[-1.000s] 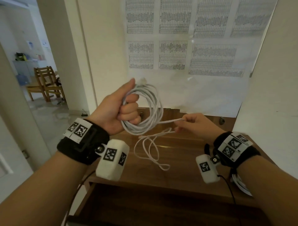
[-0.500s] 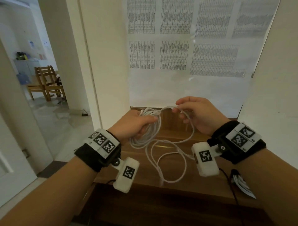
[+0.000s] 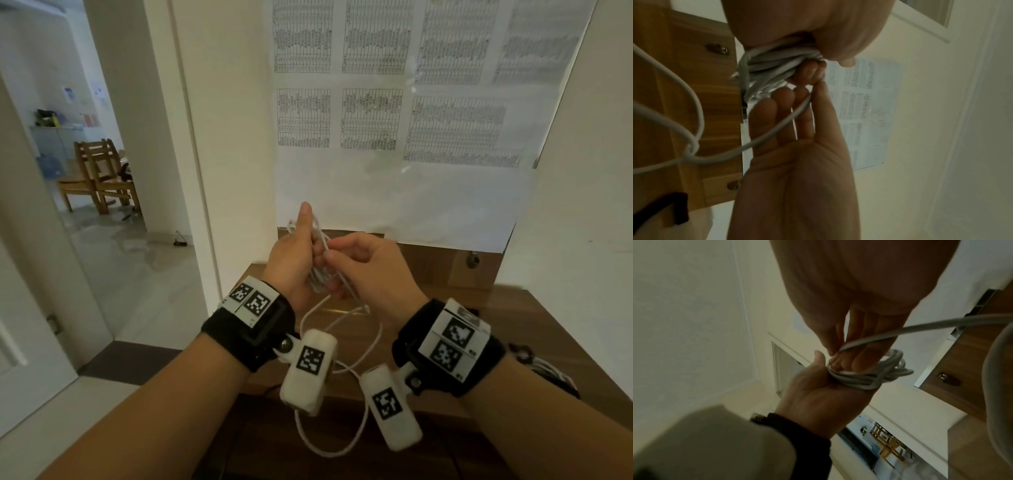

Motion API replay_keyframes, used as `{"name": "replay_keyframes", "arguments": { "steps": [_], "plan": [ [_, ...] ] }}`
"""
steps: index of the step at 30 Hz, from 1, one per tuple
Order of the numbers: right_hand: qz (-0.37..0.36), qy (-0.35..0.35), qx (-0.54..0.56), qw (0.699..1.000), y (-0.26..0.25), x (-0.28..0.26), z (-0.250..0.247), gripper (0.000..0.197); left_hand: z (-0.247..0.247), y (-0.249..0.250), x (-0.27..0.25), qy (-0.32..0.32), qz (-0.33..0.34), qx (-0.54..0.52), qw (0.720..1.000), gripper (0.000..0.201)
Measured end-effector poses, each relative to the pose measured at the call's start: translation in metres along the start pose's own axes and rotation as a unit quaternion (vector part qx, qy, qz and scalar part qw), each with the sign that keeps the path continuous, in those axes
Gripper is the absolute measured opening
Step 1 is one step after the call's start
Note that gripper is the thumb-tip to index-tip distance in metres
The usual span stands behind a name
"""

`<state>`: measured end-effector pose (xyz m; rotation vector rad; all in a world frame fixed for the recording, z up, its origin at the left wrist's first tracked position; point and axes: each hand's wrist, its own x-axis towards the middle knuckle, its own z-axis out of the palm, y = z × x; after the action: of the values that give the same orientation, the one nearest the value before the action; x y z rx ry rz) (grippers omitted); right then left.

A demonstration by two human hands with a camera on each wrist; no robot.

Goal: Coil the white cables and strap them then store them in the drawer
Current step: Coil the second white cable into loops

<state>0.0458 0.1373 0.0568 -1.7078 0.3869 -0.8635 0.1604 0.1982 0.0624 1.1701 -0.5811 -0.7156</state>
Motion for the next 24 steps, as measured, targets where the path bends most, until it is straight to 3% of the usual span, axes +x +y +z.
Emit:
{"name": "replay_keyframes", "arguments": {
  "steps": [5,8,10,15,18,21,24],
  "plan": [
    [0.009,-0.051,0.041,0.998,0.003,0.001,-0.001,0.01,0.003,0.001,-0.001,-0.012,0.026,-0.003,1.0,0.028],
    [0.038,-0.112,0.077,0.99,0.009,-0.001,-0.009,0.014,-0.002,0.015,0.002,-0.028,0.055,-0.085,0.994,0.034],
    [0.03,-0.138,0.022,0.99,0.014,-0.001,-0.014,0.007,-0.007,0.03,0.004,-0.047,0.062,-0.162,0.984,0.036],
    [-0.009,-0.181,-0.188,0.965,0.024,0.004,-0.038,0.049,-0.021,0.061,0.004,-0.07,0.081,-0.255,0.961,0.039],
    [0.01,-0.17,-0.235,0.957,0.03,0.005,-0.052,0.059,-0.033,0.072,0.005,-0.072,0.084,-0.267,0.957,0.036],
    [0.024,-0.164,-0.286,0.944,0.035,0.011,-0.062,0.062,-0.048,0.074,0.005,-0.148,0.057,-0.232,0.96,0.04],
    [0.022,-0.141,-0.371,0.918,0.038,0.021,-0.069,0.053,-0.055,0.073,0.0,-0.232,0.011,-0.172,0.957,0.038]
  ]
}}
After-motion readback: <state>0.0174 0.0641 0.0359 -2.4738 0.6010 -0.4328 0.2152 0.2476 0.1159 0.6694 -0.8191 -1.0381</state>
